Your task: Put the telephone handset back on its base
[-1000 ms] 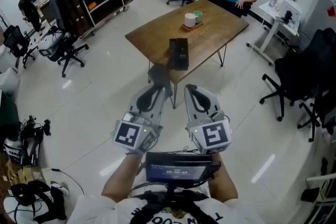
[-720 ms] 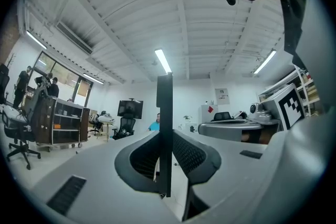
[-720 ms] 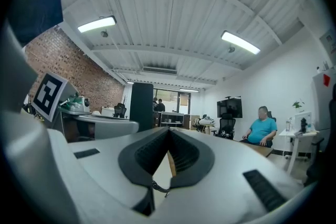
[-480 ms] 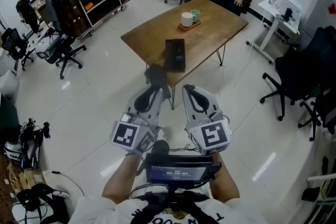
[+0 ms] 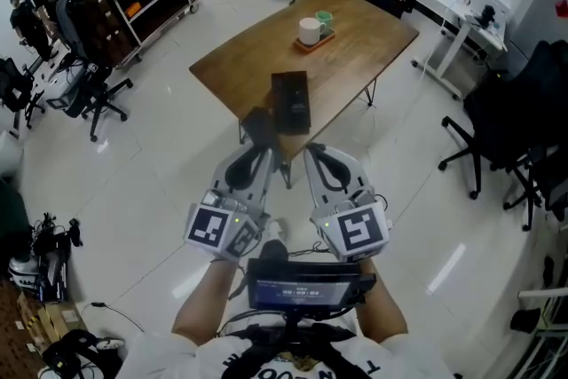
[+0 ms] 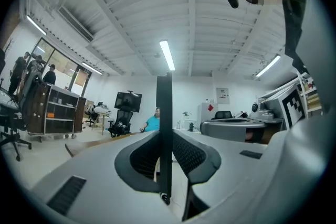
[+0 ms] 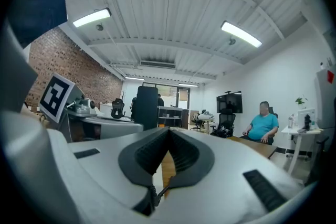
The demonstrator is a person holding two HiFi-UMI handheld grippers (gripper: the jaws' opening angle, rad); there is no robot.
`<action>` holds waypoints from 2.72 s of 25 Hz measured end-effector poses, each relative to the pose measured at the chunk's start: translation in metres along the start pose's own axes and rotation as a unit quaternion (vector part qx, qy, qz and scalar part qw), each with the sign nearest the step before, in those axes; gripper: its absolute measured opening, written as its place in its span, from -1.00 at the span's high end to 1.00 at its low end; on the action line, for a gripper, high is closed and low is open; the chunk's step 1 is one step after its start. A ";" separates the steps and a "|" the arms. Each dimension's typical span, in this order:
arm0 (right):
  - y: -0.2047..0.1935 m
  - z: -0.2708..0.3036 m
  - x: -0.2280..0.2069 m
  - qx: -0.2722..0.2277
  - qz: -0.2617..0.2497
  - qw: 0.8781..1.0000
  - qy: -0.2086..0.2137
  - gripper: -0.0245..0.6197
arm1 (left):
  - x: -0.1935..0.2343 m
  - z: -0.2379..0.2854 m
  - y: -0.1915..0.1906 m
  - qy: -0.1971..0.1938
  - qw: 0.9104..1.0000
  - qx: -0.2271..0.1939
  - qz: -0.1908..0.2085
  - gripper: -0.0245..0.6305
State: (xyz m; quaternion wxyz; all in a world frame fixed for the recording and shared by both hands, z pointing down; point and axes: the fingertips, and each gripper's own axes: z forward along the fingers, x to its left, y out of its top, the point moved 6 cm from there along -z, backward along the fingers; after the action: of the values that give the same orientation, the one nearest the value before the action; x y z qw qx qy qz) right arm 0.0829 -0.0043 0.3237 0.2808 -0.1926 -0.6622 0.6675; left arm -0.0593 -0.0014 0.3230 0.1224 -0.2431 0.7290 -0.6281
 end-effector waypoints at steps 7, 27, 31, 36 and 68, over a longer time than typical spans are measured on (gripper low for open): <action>-0.011 0.054 -0.024 0.018 0.019 0.999 -0.018 0.93 | 0.047 0.044 -0.018 -0.022 0.999 0.037 -0.027 0.73; -0.037 0.163 -0.079 0.061 0.033 0.996 -0.052 0.93 | 0.128 0.132 -0.074 -0.089 0.986 0.106 -0.090 0.73; -0.046 0.175 -0.084 0.072 0.040 0.995 -0.051 0.93 | 0.148 0.145 -0.099 -0.097 0.979 0.140 -0.116 0.74; -0.057 0.187 -0.087 0.088 0.041 0.994 -0.055 0.93 | 0.175 0.160 -0.135 -0.119 0.962 0.176 -0.170 0.74; -0.101 0.207 -0.110 0.122 0.068 0.986 -0.086 0.93 | 0.238 0.228 -0.254 -0.226 0.826 0.294 -0.425 0.73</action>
State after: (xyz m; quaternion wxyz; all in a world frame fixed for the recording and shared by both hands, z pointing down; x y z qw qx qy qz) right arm 0.0499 -0.2377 0.4217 0.1983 -0.1440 -0.5827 0.7749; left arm -0.1008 -0.3413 0.5596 0.0701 -0.6165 0.2859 -0.7303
